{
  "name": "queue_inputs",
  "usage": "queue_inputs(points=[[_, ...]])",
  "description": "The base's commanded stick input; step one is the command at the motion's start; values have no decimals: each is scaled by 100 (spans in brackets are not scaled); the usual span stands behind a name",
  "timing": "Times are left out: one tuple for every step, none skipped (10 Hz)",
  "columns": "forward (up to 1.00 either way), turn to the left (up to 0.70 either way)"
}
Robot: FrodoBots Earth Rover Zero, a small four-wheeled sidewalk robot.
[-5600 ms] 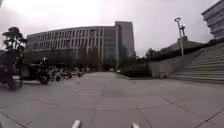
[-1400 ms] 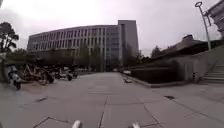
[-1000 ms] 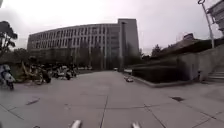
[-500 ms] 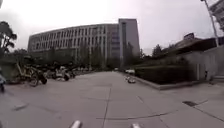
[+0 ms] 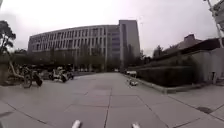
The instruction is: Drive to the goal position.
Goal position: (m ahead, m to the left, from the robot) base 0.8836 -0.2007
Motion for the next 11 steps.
queue_inputs(points=[[70, 0], [70, 0], [70, 0], [70, 0], [70, 0], [70, 0], [70, 0], [70, 0], [70, 0], [70, 0], [70, 0]])
